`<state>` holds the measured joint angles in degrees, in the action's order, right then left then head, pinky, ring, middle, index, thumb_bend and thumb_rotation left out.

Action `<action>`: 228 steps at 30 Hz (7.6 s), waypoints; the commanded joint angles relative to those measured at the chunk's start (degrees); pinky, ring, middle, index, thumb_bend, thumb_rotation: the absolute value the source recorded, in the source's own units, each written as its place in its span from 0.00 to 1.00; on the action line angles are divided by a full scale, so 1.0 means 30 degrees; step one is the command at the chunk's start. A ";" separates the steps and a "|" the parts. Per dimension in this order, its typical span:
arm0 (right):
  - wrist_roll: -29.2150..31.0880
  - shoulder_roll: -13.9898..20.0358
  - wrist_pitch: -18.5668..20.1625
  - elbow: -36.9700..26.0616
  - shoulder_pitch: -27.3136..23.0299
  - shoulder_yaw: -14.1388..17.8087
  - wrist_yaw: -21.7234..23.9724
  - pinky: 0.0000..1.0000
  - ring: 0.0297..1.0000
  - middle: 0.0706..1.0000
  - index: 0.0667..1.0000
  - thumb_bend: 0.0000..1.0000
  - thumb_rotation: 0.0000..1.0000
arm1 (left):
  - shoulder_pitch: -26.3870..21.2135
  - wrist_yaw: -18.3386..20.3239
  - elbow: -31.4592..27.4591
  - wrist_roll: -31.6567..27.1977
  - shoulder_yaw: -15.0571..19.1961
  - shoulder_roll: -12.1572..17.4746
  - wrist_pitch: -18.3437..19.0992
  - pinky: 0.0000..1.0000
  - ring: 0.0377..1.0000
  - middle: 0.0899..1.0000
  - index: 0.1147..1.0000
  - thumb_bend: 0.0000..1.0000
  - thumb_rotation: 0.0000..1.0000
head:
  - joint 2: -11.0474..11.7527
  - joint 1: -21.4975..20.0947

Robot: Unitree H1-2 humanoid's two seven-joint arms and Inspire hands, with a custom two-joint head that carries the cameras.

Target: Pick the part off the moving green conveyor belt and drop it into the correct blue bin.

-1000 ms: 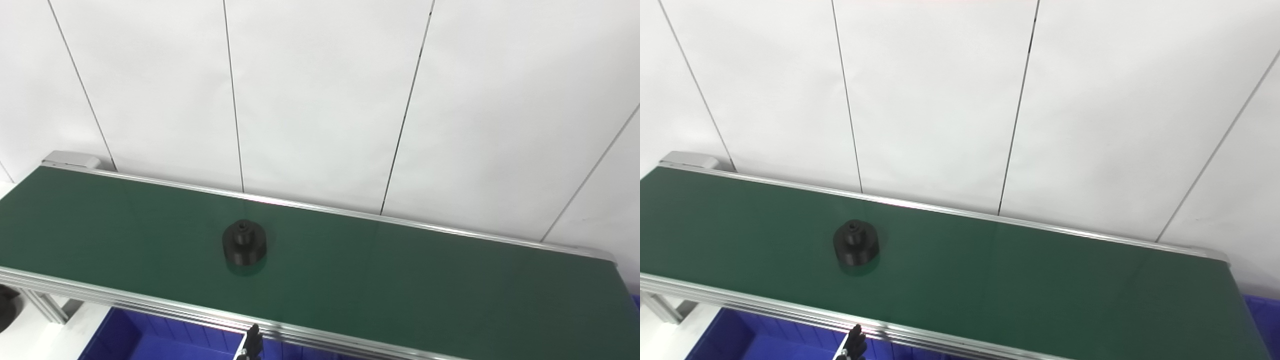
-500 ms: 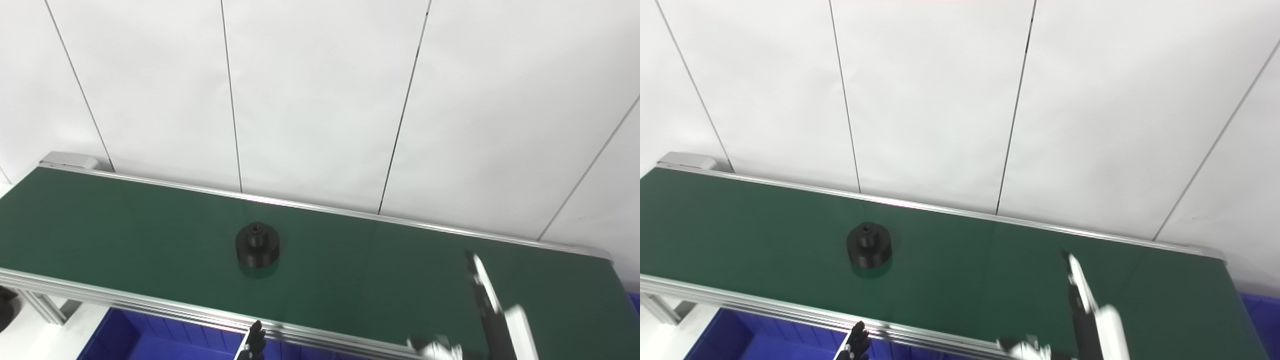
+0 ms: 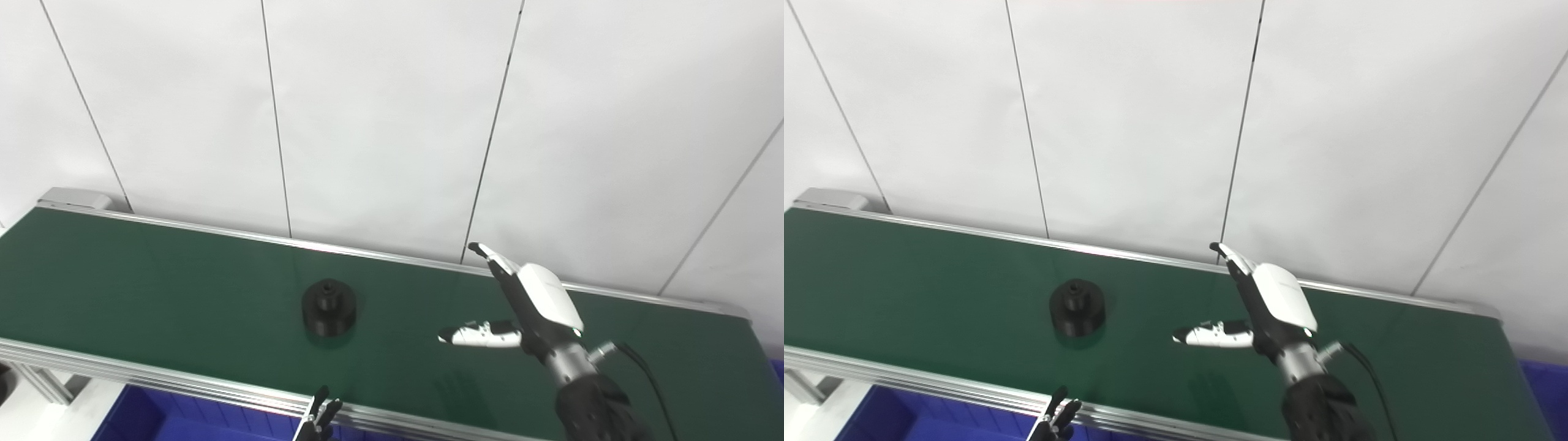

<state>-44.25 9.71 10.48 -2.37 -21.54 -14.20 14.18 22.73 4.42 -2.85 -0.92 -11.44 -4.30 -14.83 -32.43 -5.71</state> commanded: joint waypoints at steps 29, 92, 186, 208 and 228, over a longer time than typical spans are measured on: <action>-0.2218 -0.2824 -0.0255 1.0697 -0.7215 -0.6048 -0.2188 0.66 0.85 0.89 0.89 1.00 0.43 | 0.0879 -0.0090 -0.1238 0.0105 -0.1441 -0.1095 -0.0663 0.97 0.93 0.88 1.00 0.66 0.73 | -0.0429 0.1918; -0.6185 0.0151 0.3888 0.8980 -0.9539 -1.0574 0.8781 0.34 0.41 0.50 0.67 0.52 0.00 | 0.1783 0.0089 -0.2950 -0.0481 -0.1704 0.0005 0.0363 0.90 0.90 0.87 1.00 0.69 0.71 | -0.1553 0.0845; -1.2162 0.0902 -0.0707 -1.2296 0.8142 -0.2219 1.8634 0.55 0.77 0.82 0.78 0.95 0.58 | 0.0781 0.1249 -0.8207 -0.3118 0.1393 0.3028 0.7303 1.00 0.96 0.90 1.00 0.65 0.78 | -0.5944 -0.5336; 1.2996 -1.0486 -0.8931 -0.6787 2.0466 0.3844 -0.4010 0.93 0.95 0.97 0.95 0.66 0.96 | 0.0890 0.1030 -0.6614 -0.1194 0.1087 0.2382 0.4265 1.00 0.99 0.95 1.00 0.59 0.77 | -0.4199 -0.3411; 0.9903 -0.7960 -1.2459 -0.2293 1.8696 0.2077 -0.8884 0.99 0.99 1.00 1.00 0.71 1.00 | 0.1667 0.0484 -0.4832 -0.0728 0.1537 0.1789 0.0729 1.00 1.00 1.00 1.00 0.56 0.82 | -0.3557 -0.3204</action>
<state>-11.20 -11.40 -23.62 -9.53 35.94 -5.77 -10.85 27.51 6.50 -16.68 -3.42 -6.89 1.64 -9.67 -43.15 -15.38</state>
